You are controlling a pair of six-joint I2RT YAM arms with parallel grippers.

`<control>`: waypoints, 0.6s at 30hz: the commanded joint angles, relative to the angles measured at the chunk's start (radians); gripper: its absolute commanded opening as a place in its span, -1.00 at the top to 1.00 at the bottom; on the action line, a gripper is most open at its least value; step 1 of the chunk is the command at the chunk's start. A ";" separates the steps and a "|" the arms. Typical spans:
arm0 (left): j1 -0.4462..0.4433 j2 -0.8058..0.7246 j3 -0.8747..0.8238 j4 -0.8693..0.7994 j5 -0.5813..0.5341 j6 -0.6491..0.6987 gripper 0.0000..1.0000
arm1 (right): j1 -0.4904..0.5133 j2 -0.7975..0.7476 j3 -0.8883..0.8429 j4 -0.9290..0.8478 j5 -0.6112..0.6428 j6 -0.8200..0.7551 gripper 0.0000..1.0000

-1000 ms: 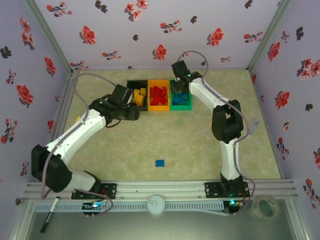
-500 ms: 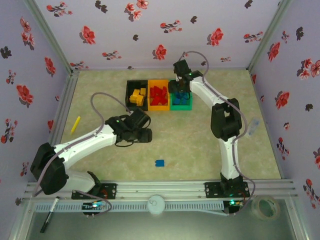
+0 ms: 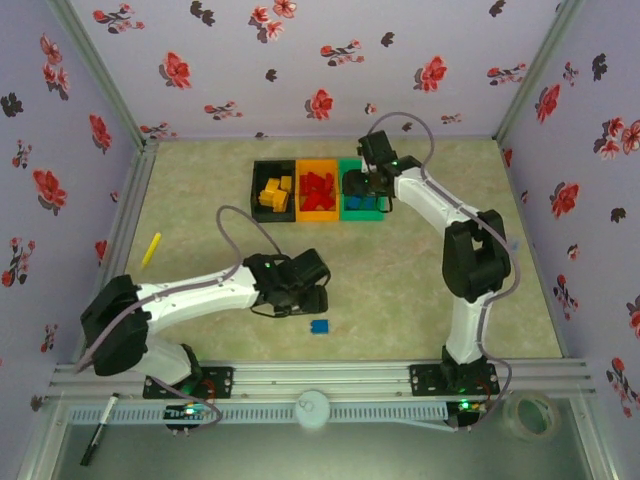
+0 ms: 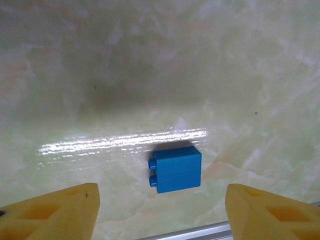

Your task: Sort the legos into containers by color

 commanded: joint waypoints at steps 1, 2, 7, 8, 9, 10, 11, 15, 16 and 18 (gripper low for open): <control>-0.028 0.051 0.015 -0.022 0.022 -0.049 -0.38 | 0.013 -0.047 -0.048 0.044 -0.020 0.027 -0.34; -0.035 0.069 0.024 -0.021 0.028 -0.049 -0.39 | 0.015 -0.052 -0.060 0.048 -0.020 0.028 -0.34; -0.070 0.141 0.059 -0.029 0.043 -0.056 -0.40 | 0.018 -0.064 -0.095 0.059 -0.026 0.031 -0.35; -0.075 0.154 0.063 -0.030 0.046 -0.059 -0.41 | 0.018 -0.067 -0.103 0.064 -0.029 0.032 -0.35; -0.078 0.163 0.068 -0.028 0.049 -0.059 -0.41 | 0.019 -0.070 -0.107 0.067 -0.029 0.033 -0.35; -0.080 0.174 0.071 -0.025 0.053 -0.056 -0.42 | 0.021 -0.071 -0.112 0.071 -0.032 0.034 -0.35; -0.082 0.186 0.080 -0.024 0.057 -0.050 -0.42 | 0.023 -0.075 -0.117 0.073 -0.034 0.034 -0.35; -0.083 0.226 0.101 -0.033 0.062 -0.035 -0.39 | 0.025 -0.084 -0.129 0.077 -0.037 0.036 -0.36; -0.083 0.232 0.102 -0.036 0.062 -0.033 -0.38 | 0.027 -0.085 -0.133 0.078 -0.037 0.036 -0.36; -0.083 0.243 0.107 -0.039 0.067 -0.031 -0.36 | 0.029 -0.096 -0.145 0.081 -0.039 0.036 -0.36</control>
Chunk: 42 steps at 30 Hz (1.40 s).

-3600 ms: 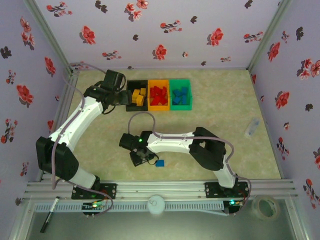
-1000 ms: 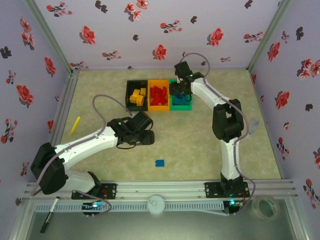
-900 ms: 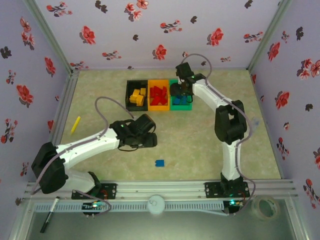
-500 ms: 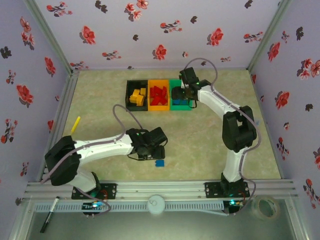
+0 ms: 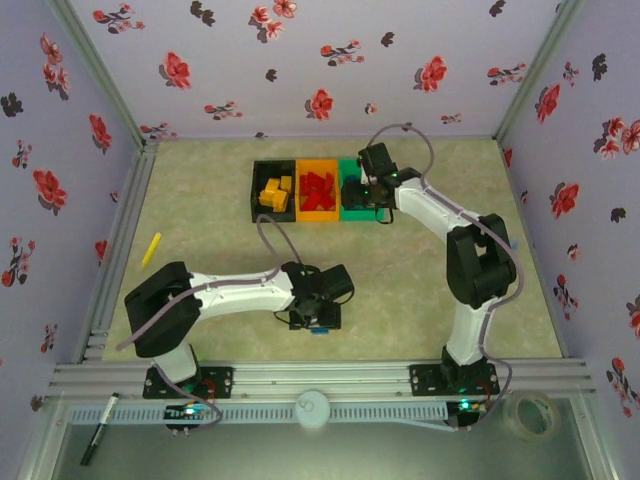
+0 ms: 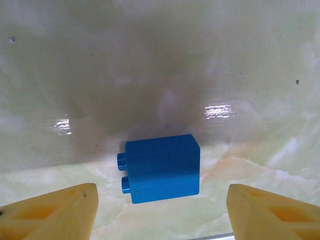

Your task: Sort the legos into containers by color

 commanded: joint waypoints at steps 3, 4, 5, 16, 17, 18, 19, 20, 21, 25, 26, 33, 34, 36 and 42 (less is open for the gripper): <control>-0.007 0.041 0.031 -0.042 0.024 0.002 -0.34 | 0.010 -0.057 -0.036 0.026 -0.012 0.021 -0.36; -0.008 0.047 0.035 -0.044 0.025 0.004 -0.34 | 0.009 -0.059 -0.038 0.026 -0.012 0.020 -0.35; -0.007 0.055 0.040 -0.051 0.025 0.006 -0.33 | 0.009 -0.062 -0.043 0.026 -0.010 0.020 -0.36; -0.010 0.123 0.076 -0.071 0.031 0.027 -0.18 | 0.009 -0.109 -0.081 0.032 -0.001 0.019 -0.36; -0.010 0.126 0.078 -0.071 0.030 0.029 -0.17 | 0.010 -0.114 -0.086 0.032 0.000 0.019 -0.36; -0.011 0.128 0.079 -0.073 0.031 0.031 -0.15 | 0.010 -0.120 -0.091 0.033 0.002 0.019 -0.36; -0.010 0.130 0.080 -0.074 0.031 0.030 -0.13 | 0.010 -0.128 -0.096 0.033 0.002 0.019 -0.36; -0.010 0.132 0.079 -0.074 0.030 0.032 -0.10 | 0.010 -0.135 -0.101 0.034 0.003 0.019 -0.36; -0.011 0.136 0.082 -0.074 0.031 0.033 -0.07 | 0.009 -0.144 -0.105 0.033 0.006 0.019 -0.36; -0.011 0.143 0.090 -0.077 0.026 0.043 0.01 | 0.007 -0.180 -0.124 0.032 0.016 0.018 -0.36; -0.010 0.143 0.095 -0.082 0.018 0.047 0.03 | 0.005 -0.192 -0.129 0.030 0.018 0.018 -0.36; 0.071 0.094 0.137 -0.122 -0.015 0.160 0.09 | -0.031 -0.293 -0.183 0.021 0.039 0.014 -0.39; 0.089 0.090 0.158 -0.139 -0.026 0.194 0.10 | -0.037 -0.306 -0.192 0.020 0.042 0.013 -0.39; 0.132 0.088 0.223 -0.189 -0.060 0.269 0.12 | -0.051 -0.335 -0.214 0.016 0.049 0.015 -0.40; 0.253 0.117 0.416 -0.214 -0.111 0.447 0.13 | -0.083 -0.426 -0.291 0.020 0.070 0.028 -0.42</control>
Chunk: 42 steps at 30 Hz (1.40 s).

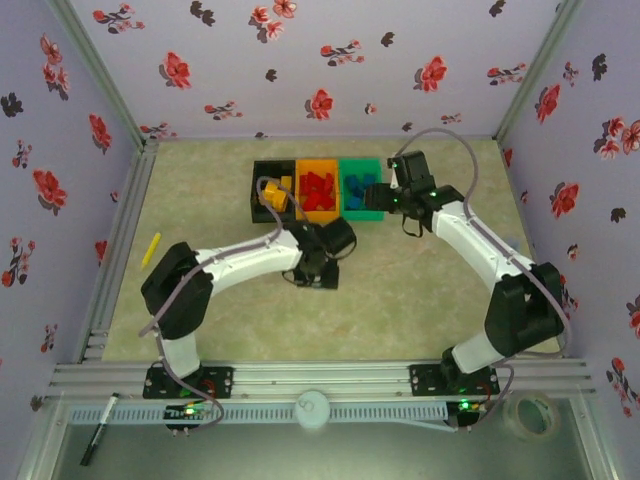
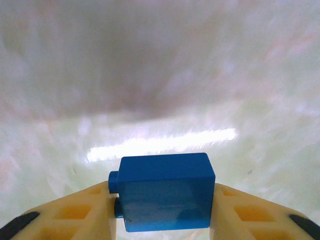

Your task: Sort the legos into containers by color

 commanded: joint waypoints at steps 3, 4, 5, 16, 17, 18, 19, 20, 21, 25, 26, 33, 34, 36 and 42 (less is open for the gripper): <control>0.083 0.047 0.194 -0.049 -0.075 0.203 0.14 | -0.027 -0.081 -0.064 -0.007 0.038 0.035 -0.42; 0.096 0.066 0.231 -0.050 -0.080 0.219 0.16 | -0.031 -0.090 -0.073 -0.009 0.040 0.036 -0.43; 0.108 0.091 0.273 -0.048 -0.088 0.239 0.16 | -0.033 -0.100 -0.081 -0.012 0.042 0.037 -0.43; 0.190 0.378 0.750 -0.039 -0.099 0.367 0.17 | -0.038 -0.168 -0.138 -0.026 0.050 0.055 -0.43; 0.196 0.401 0.788 -0.020 -0.097 0.380 0.17 | -0.038 -0.173 -0.144 -0.027 0.049 0.059 -0.43; 0.202 0.425 0.822 0.003 -0.096 0.392 0.18 | -0.038 -0.177 -0.150 -0.026 0.046 0.061 -0.43; 0.208 0.448 0.856 0.016 -0.095 0.400 0.18 | -0.038 -0.180 -0.155 -0.025 0.046 0.064 -0.43; 0.215 0.475 0.896 0.028 -0.087 0.405 0.19 | -0.038 -0.184 -0.159 -0.024 0.046 0.066 -0.43; 0.221 0.502 0.936 0.043 -0.084 0.410 0.19 | -0.038 -0.184 -0.163 -0.023 0.047 0.065 -0.43; 0.245 0.578 1.021 0.110 -0.078 0.413 0.18 | -0.038 -0.191 -0.172 -0.021 0.045 0.072 -0.43; 0.254 0.590 1.019 0.148 -0.078 0.408 0.18 | -0.038 -0.193 -0.175 -0.019 0.043 0.073 -0.44; 0.271 0.646 1.024 0.306 -0.078 0.458 0.17 | -0.038 -0.194 -0.172 -0.024 0.038 0.067 -0.44; 0.273 0.655 1.034 0.309 -0.078 0.461 0.17 | -0.038 -0.193 -0.171 -0.023 0.038 0.066 -0.44; 0.279 0.674 1.059 0.300 -0.077 0.459 0.17 | -0.038 -0.189 -0.171 -0.023 0.038 0.066 -0.44; 0.286 0.701 1.091 0.295 -0.041 0.461 -0.49 | -0.038 -0.173 -0.165 -0.019 0.028 0.067 -0.44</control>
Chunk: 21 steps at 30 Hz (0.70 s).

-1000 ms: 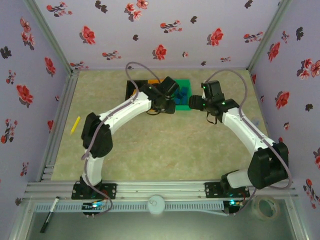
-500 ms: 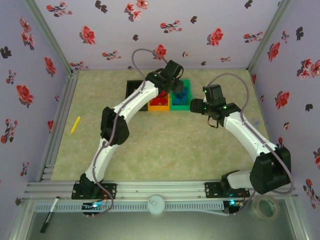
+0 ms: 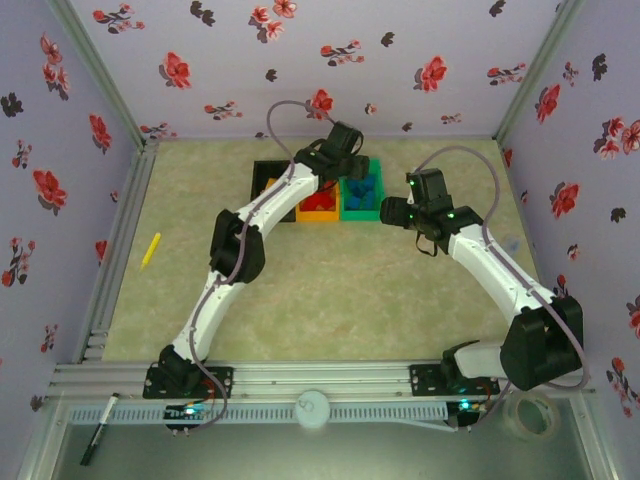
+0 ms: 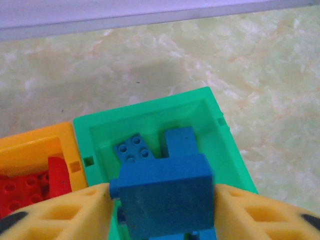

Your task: Sort the legos into containers by color

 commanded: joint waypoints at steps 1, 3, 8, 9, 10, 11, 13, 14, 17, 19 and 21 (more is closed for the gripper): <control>0.009 0.016 0.049 0.031 0.025 0.019 -0.54 | -0.006 0.001 -0.002 -0.011 -0.002 0.015 -0.44; 0.009 0.008 0.048 0.030 0.030 0.029 -0.56 | -0.006 0.001 -0.002 -0.013 -0.003 0.017 -0.44; 0.010 -0.080 -0.021 0.041 0.001 0.049 -0.58 | -0.006 -0.007 -0.002 -0.021 0.009 0.015 -0.44; 0.010 -0.099 -0.040 0.046 -0.007 0.055 -0.59 | -0.006 -0.009 -0.003 -0.023 0.011 0.013 -0.44; 0.011 -0.129 -0.058 0.053 -0.016 0.064 -0.60 | -0.006 -0.010 -0.003 -0.026 0.013 0.015 -0.44; 0.010 -0.157 -0.080 0.057 -0.029 0.074 -0.61 | -0.006 -0.011 -0.003 -0.028 0.016 0.014 -0.45; 0.010 -0.206 -0.118 0.063 -0.049 0.097 -0.63 | -0.006 -0.013 -0.002 -0.029 0.019 0.012 -0.45; 0.011 -0.235 -0.136 0.061 -0.061 0.110 -0.64 | -0.006 -0.014 -0.003 -0.031 0.024 0.011 -0.47; 0.013 -0.311 -0.191 0.063 -0.086 0.148 -0.68 | -0.005 -0.017 0.002 -0.034 0.035 0.008 -0.49; 0.013 -0.353 -0.224 0.066 -0.093 0.159 -0.70 | -0.006 -0.019 0.003 -0.034 0.040 0.008 -0.52; 0.014 -0.381 -0.247 0.060 -0.093 0.164 -0.70 | -0.006 -0.017 0.008 -0.034 0.043 0.007 -0.55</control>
